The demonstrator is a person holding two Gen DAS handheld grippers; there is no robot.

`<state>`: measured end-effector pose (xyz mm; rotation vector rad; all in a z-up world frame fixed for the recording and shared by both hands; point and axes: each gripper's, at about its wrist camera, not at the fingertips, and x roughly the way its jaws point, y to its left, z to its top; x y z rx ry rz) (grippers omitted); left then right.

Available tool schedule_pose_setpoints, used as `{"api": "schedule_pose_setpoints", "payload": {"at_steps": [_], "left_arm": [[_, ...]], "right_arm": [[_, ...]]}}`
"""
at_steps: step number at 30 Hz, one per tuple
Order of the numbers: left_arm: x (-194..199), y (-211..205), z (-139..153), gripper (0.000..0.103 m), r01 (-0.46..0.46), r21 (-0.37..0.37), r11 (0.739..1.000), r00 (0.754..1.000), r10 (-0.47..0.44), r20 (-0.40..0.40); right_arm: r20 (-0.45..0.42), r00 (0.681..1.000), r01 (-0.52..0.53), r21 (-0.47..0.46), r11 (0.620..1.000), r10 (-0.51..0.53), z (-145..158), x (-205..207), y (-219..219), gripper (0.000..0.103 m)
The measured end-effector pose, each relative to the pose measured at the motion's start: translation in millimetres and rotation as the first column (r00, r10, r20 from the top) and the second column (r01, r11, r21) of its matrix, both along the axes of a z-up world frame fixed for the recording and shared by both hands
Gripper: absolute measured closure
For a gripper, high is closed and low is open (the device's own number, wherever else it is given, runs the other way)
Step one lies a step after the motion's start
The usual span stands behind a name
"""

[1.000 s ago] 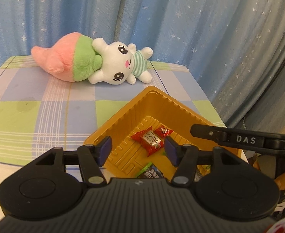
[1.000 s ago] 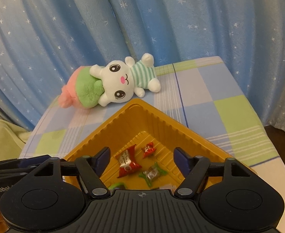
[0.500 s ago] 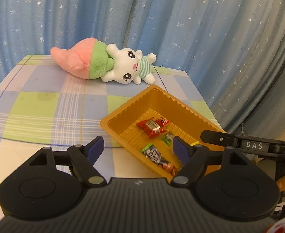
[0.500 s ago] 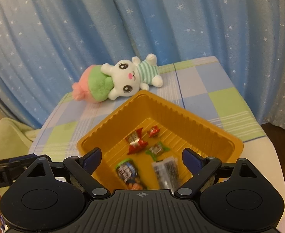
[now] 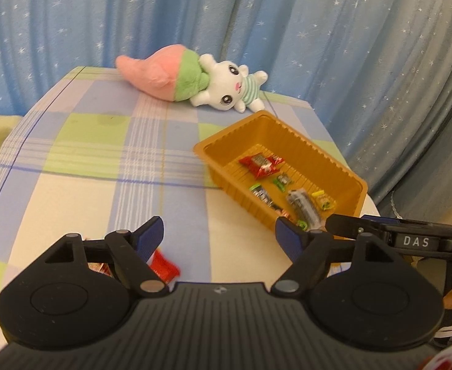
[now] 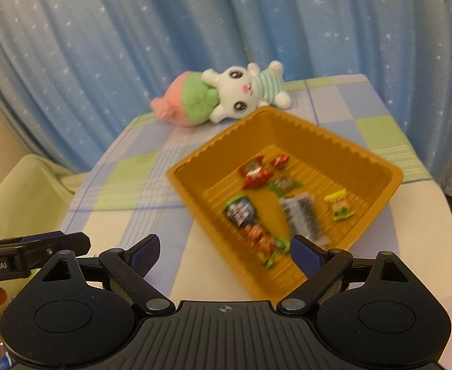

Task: Organize snacks
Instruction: 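Move both open tools back over the remaining red candies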

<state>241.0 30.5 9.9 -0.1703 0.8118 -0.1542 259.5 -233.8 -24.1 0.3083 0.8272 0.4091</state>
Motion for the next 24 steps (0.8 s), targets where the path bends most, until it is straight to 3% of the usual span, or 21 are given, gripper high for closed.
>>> {"api": "schedule_pose_setpoints", "payload": {"at_steps": [24], "left_arm": [[-76.6,65.4,-40.1,0.026,-0.169,0.071,0.983,0.976,0.177,-0.126]], "right_arm": [[-0.083,0.978,-0.195,-0.068,0.978,0.189,-29.8,-46.1,69.9,0.012]]}}
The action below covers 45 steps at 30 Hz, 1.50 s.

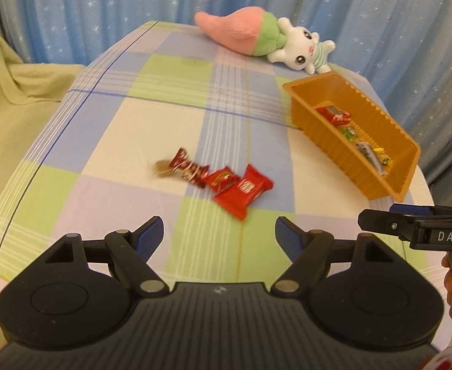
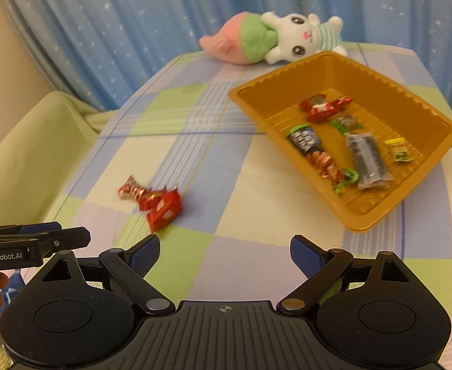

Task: Organize snacks
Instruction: 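Move both open tools back over the remaining red candies, then grasp the red square candy with the right tool while the left grasps the clear-wrapped brown candy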

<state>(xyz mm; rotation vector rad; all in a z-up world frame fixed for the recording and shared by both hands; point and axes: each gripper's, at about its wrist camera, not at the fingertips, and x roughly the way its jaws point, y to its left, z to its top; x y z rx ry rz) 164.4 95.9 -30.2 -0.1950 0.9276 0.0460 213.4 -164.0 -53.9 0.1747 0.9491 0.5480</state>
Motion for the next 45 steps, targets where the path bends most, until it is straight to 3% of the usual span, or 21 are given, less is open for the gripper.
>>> {"api": "schedule_pose_setpoints", "payload": {"at_steps": [15,42,45], "left_arm": [[-2.1,19.1,-16.8,0.026,-0.021,0.025,0.999,0.999,0.022,-0.039],[25.4,71.8,-33.7,0.026,-0.021,0.100,0.995,0.999,0.026,-0.046],[28.4,75.8,-36.6,0.026,-0.015,0.103,0.995,0.999,0.020,-0.048]], "right_arm": [[-0.039,0.993,-0.110,-0.042,0.993,0.108,-20.6,-6.2,52.7,0.012],[-0.019,0.994,-0.110,-0.058,0.992,0.109,-37.7,25.0,113.4,0.012],[-0.017,0.995,-0.102,-0.058,0.993,0.101,-39.8,27.8,116.9,0.016]]}}
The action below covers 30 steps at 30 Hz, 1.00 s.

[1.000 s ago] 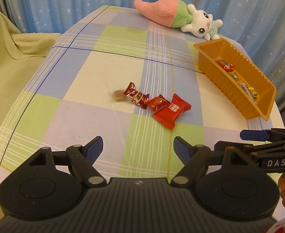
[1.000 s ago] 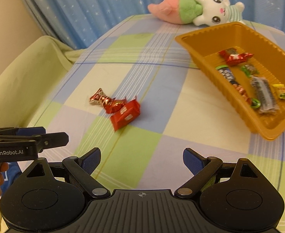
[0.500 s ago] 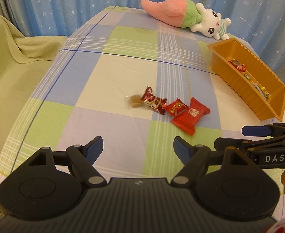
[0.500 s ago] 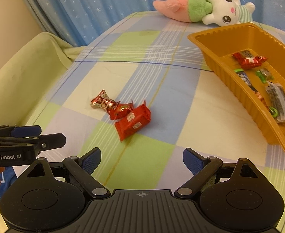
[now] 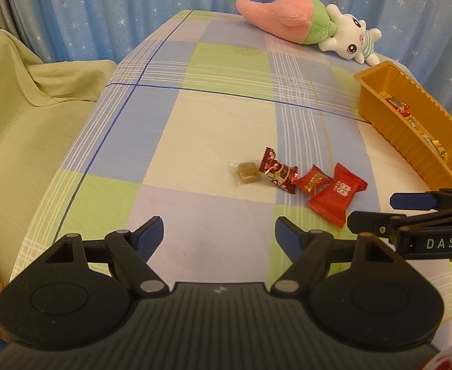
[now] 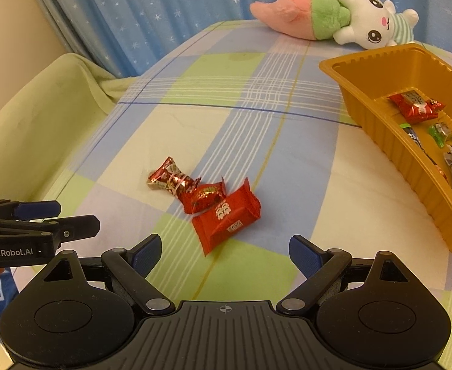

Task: Organize snacks
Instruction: 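Grasp the red square candy with the right tool while the left grasps the clear-wrapped brown candy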

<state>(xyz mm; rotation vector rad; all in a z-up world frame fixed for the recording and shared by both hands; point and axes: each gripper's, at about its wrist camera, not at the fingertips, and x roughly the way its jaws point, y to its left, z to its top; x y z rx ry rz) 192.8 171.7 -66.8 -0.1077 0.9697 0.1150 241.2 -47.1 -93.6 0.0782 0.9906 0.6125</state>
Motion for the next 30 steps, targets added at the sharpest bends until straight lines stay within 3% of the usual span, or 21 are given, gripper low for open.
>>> {"api": "schedule_pose_setpoints", "payload": {"at_steps": [7,9,19,27,30], "left_arm": [[5.2,5.4,-4.7,0.026,0.016,0.008,1.000,1.000,-0.016,0.004],[6.1,6.1,-6.2,0.026,0.024,0.018,1.000,1.000,-0.024,0.008],[11.5,10.6,-17.4,0.028,0.069,0.055,0.996,0.998,-0.069,0.007],[22.9,10.5,-26.7,0.035,0.138,0.091,0.986,0.990,-0.139,0.010],[29.3,10.0,-31.2,0.038,0.172,0.099,0.980,0.985,-0.174,0.007]], "right_arm": [[-0.011,0.999,0.033,0.013,0.999,-0.033,-5.9,7.5,2.0,0.030],[-0.021,0.999,0.049,0.030,0.998,-0.048,-10.3,10.6,1.6,0.041],[-0.022,0.994,0.113,0.073,0.991,-0.112,-22.6,17.6,3.4,0.053],[-0.032,0.992,0.121,0.100,0.988,-0.118,-28.1,21.0,4.6,0.082],[-0.027,0.993,0.121,0.096,0.988,-0.119,-26.7,22.1,2.6,0.086]]}}
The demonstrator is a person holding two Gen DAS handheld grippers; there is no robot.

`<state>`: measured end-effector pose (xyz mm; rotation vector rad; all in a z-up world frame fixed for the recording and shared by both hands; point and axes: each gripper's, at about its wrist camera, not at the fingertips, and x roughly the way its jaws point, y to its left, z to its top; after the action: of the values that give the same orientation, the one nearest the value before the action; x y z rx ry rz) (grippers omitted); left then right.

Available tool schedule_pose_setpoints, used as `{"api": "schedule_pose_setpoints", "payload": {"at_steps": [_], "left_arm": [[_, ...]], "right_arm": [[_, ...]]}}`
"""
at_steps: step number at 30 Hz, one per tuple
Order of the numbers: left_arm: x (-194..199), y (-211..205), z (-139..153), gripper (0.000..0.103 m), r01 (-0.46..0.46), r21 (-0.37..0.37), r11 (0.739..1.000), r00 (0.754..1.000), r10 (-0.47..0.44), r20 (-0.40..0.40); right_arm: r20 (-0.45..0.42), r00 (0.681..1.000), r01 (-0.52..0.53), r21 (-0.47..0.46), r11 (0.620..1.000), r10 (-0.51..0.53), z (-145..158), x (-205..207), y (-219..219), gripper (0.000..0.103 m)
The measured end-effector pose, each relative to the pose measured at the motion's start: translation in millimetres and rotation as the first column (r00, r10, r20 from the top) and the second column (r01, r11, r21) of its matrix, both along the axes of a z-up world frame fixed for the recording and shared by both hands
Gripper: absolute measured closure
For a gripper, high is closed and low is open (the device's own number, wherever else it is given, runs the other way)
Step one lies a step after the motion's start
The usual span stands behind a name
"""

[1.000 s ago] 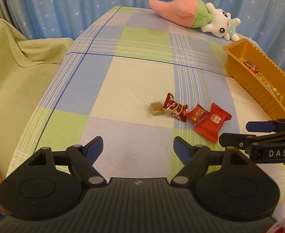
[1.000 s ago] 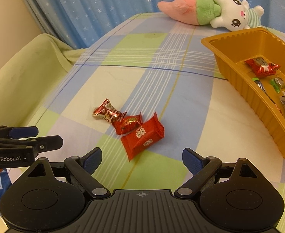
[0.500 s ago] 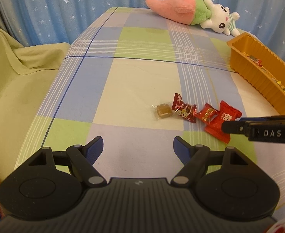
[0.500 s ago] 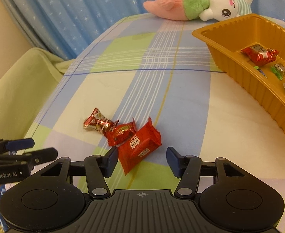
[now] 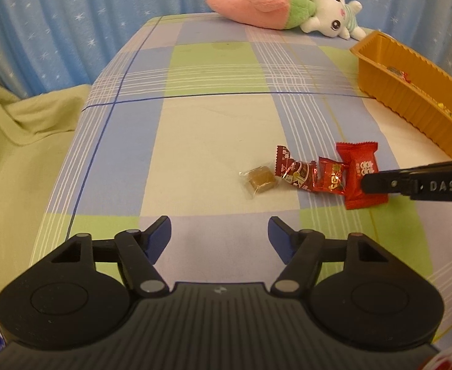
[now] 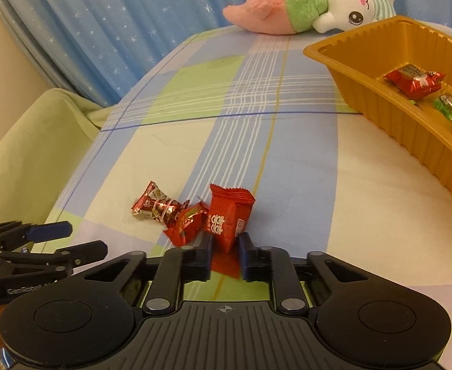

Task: Organize snacks
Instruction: 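Grasp the red square candy with the right tool while the left grasps the clear-wrapped brown candy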

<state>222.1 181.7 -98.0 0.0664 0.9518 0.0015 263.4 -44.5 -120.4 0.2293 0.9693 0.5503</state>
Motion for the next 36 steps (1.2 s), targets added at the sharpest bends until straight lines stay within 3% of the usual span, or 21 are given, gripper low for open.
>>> {"api": "schedule_pose_setpoints", "payload": {"at_steps": [6,17,23,26,28,29,32,36], "left_arm": [[14.3,-9.2,-7.4,0.041,0.108,0.044,0.993,0.994,-0.109,0.015],[45.6,-26.4,-20.7,0.051,0.268,0.132,0.954,0.962,-0.273,0.022],[56.6,-27.0,-23.0,0.066,0.289,0.097,0.952,0.956,-0.293,0.025],[57.8,-26.2,-22.7,0.083,0.294,0.036,0.955,0.955,-0.295,0.018],[56.4,-24.5,-22.5,0.084,0.269,0.011,0.963,0.963,-0.270,0.019],[55.9,-23.3,-22.5,0.084,0.257,0.003,0.966,0.966,-0.257,0.020],[53.6,-16.8,-21.7,0.084,0.198,-0.021,0.980,0.980,-0.198,0.016],[49.9,-2.7,-20.0,0.084,0.105,-0.023,0.994,0.994,-0.105,0.007]], "right_arm": [[-0.012,0.999,0.036,-0.030,0.999,-0.036,1.8,3.5,-12.7,0.087],[-0.041,0.993,0.112,-0.047,0.993,-0.114,4.4,6.8,-43.0,0.087],[-0.051,0.991,0.125,-0.054,0.991,-0.127,3.9,8.4,-48.9,0.087],[-0.045,0.991,0.120,-0.070,0.990,-0.123,3.9,9.9,-47.6,0.087],[-0.039,0.992,0.113,-0.079,0.991,-0.116,3.9,11.1,-45.9,0.086],[-0.035,0.993,0.107,-0.086,0.991,-0.111,4.4,11.8,-44.6,0.080],[-0.025,0.993,0.109,-0.115,0.987,-0.113,5.1,13.6,-40.8,0.045],[-0.014,0.994,0.102,-0.114,0.988,-0.104,4.6,17.1,-38.6,0.044]]}}
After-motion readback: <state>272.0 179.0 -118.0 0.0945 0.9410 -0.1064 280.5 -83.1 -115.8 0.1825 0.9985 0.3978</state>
